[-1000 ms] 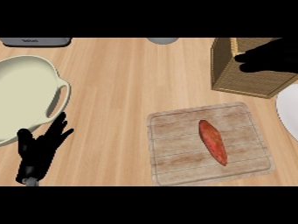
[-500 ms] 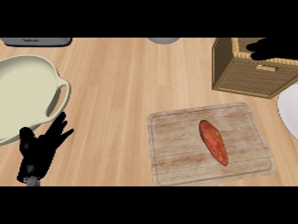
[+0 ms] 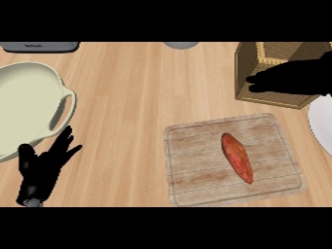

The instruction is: Pick the sweet potato from the cutting board and place it in the basket

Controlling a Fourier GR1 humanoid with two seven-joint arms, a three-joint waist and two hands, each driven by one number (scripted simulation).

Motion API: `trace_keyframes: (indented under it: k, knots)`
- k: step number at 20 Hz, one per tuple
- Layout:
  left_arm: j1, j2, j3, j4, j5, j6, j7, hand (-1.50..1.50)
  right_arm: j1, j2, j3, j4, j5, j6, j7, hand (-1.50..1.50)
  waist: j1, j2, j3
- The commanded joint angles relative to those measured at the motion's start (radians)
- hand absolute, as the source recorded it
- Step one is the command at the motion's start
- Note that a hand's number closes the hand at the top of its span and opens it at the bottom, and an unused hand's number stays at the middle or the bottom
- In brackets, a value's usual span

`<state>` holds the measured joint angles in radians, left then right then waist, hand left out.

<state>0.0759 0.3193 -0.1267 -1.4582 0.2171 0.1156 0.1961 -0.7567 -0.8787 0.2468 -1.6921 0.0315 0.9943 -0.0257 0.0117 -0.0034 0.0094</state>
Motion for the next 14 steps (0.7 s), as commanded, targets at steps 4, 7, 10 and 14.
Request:
trace_keyframes:
  k: [4,7,10,14]
  knots:
    - [0.061,-0.022,-0.028,0.070,-0.043,0.008,0.021,0.00,0.125,0.121,0.079,-0.072,0.143,-0.084,-0.024,-1.50,-0.006,0.005,-0.009]
    - [0.057,-0.003,-0.011,0.054,-0.029,-0.020,0.030,0.00,0.144,0.126,0.107,-0.063,0.247,-0.105,-0.060,-1.50,-0.002,0.006,-0.009]
    - [0.065,0.000,-0.020,0.007,-0.042,-0.002,0.075,0.00,0.164,0.097,0.140,-0.024,0.332,-0.108,-0.146,-1.50,0.002,0.007,-0.008]
    - [0.069,-0.018,-0.009,0.053,-0.039,-0.021,0.026,0.00,0.191,0.162,0.191,0.019,0.408,-0.176,-0.172,-1.50,0.003,0.007,-0.009]
